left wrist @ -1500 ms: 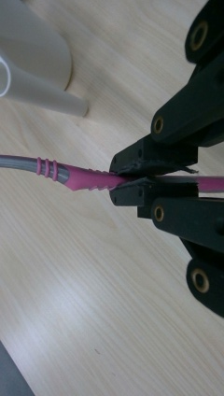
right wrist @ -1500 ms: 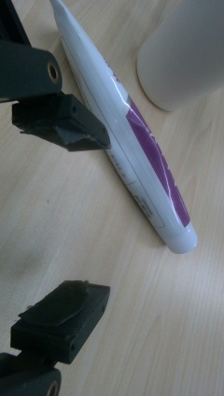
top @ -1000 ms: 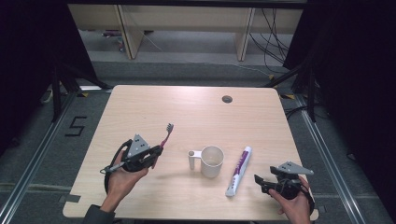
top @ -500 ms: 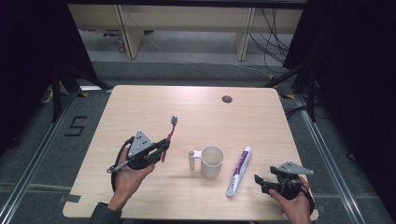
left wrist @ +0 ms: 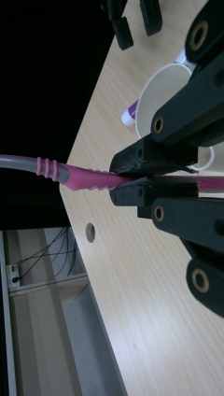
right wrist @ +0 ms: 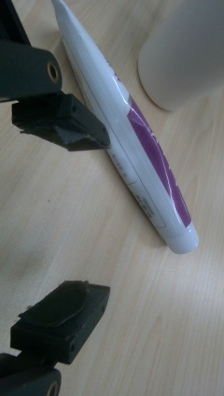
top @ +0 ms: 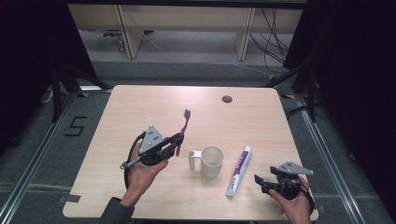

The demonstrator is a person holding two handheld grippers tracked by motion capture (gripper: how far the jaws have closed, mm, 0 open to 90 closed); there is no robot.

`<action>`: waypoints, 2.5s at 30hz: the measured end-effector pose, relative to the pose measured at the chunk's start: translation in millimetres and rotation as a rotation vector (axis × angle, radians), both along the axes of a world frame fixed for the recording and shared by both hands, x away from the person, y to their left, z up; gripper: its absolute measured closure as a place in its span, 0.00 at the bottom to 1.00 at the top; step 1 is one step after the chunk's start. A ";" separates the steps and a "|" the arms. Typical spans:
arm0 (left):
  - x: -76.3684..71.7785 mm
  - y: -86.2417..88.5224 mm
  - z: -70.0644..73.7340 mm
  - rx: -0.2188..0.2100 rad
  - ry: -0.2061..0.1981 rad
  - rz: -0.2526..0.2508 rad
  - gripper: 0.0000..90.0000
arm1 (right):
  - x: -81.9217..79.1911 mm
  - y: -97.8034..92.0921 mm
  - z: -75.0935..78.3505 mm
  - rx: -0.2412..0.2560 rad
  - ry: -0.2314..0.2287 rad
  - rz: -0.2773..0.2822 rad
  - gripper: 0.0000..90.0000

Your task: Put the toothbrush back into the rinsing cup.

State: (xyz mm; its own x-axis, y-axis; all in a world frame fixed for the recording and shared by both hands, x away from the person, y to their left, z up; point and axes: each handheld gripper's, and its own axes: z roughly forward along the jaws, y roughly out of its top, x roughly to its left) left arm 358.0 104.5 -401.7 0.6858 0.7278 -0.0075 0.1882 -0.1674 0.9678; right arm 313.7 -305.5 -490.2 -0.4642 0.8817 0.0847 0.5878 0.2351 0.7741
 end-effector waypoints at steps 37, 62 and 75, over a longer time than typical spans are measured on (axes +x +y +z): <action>8.7 -32.5 -23.2 -0.034 0.012 -0.038 0.92 | -0.1 -0.2 0.2 0.003 -0.001 0.002 0.28; 2.3 -27.4 -49.0 0.008 0.070 -0.057 0.92 | 0.0 -0.3 0.0 0.001 -0.002 0.008 0.28; 0.7 -25.9 -54.6 0.021 0.090 -0.065 0.91 | -0.3 0.2 0.1 0.002 0.003 0.005 0.28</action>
State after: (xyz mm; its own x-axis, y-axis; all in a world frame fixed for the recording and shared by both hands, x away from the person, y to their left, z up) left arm 358.7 78.6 -456.4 0.7287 0.6825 -0.0568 0.2626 -0.2018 0.9436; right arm 313.3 -305.3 -490.1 -0.4681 0.8793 0.0878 0.5890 0.2364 0.7728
